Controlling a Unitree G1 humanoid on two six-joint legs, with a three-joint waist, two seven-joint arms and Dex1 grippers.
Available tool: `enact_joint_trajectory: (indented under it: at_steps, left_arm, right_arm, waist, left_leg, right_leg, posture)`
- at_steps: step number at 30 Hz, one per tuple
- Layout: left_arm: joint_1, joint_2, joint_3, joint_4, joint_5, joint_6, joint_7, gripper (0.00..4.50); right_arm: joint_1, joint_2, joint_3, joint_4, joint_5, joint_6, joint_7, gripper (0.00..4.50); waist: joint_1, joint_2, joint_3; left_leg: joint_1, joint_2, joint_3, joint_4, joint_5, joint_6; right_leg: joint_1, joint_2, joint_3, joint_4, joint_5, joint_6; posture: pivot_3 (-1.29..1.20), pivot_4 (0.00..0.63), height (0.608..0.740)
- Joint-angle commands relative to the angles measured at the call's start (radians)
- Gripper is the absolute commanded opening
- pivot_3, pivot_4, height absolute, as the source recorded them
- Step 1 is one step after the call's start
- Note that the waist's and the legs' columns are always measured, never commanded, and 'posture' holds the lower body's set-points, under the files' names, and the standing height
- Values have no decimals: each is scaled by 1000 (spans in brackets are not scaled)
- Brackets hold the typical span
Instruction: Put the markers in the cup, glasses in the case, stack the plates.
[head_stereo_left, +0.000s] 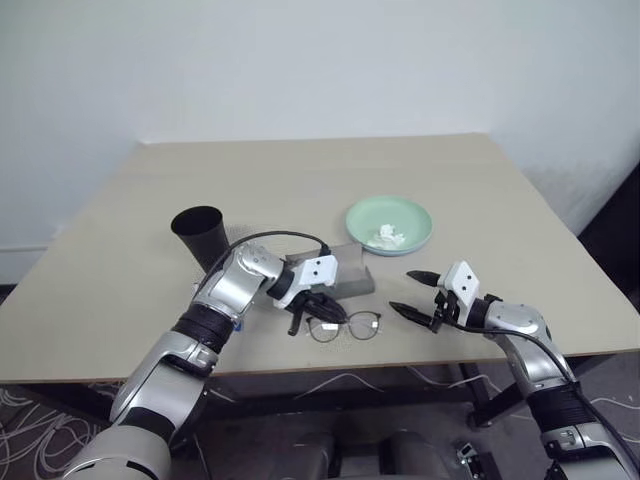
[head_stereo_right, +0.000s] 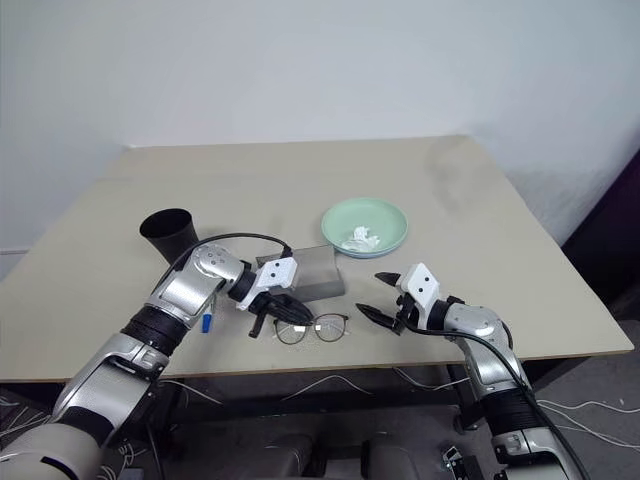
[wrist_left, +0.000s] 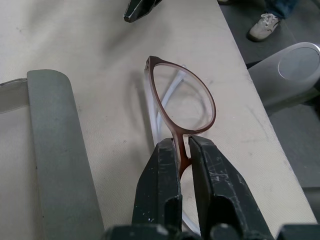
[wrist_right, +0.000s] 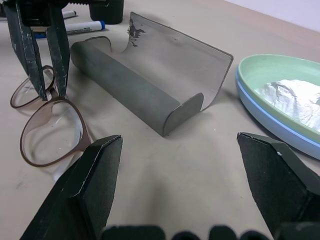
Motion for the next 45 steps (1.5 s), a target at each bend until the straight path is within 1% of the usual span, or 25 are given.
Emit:
enact_joint_trajectory:
  at_steps: [1,7,14,20,26,32,36,40,45]
  left_arm:
    - [-5,11,36,-37,-22,8,-2,6]
    - [-10,8,49,-64,-37,37,2,6]
    - [-20,10,65,-86,-51,59,12,6]
    - [-60,9,109,-102,-77,71,24,6]
    - [-113,11,129,-69,-67,28,44,6]
    - [-211,17,126,26,-13,-56,98,6]
    - [-277,18,83,169,93,-166,163,6]
    - [-296,3,65,262,146,-242,195,6]
    - [-298,-35,40,370,229,-340,298,6]
  right_arm:
    - [-25,-14,-22,-41,61,4,52,3978]
    - [-9,-57,-32,-54,116,32,145,3978]
    - [-12,-70,-42,-35,112,26,153,3978]
    - [-17,-79,-50,-7,102,18,156,3978]
    - [-25,-79,-54,4,100,18,152,3978]
    - [-15,-77,-46,-27,99,33,147,3978]
    - [-10,-68,-35,-41,95,38,143,3978]
    - [-5,-61,-28,-47,93,38,140,3978]
    - [3,-56,-19,-49,92,33,131,3978]
  waist:
    - [0,0,0]
    - [0,0,0]
    - [0,0,0]
    - [0,0,0]
    - [0,0,0]
    - [0,0,0]
    - [0,0,0]
    - [0,0,0]
    - [3,0,0]
  left_leg:
    - [0,0,0,0,0,0]
    - [0,0,0,2,0,0]
    - [0,0,-1,4,0,0]
    - [0,0,-1,5,0,0]
    - [0,0,-1,6,0,1]
    - [0,0,-1,7,0,1]
    - [0,0,-1,7,0,1]
    - [0,0,-1,7,0,1]
    - [-1,0,-1,9,-1,2]
  right_leg:
    - [0,0,0,0,0,0]
    - [1,0,-1,0,0,0]
    - [2,0,-1,1,0,-1]
    - [2,0,-1,1,0,0]
    - [3,0,-3,1,0,0]
    - [3,0,-3,1,0,0]
    - [3,0,-3,1,0,0]
    - [4,0,-3,1,0,0]
    - [4,0,-4,1,0,1]
  posture:
    - [0,0,736]
    - [0,0,736]
    - [0,0,736]
    - [0,0,736]
    - [0,0,736]
    - [0,0,736]
    - [0,0,736]
    - [0,0,736]
    - [0,0,736]
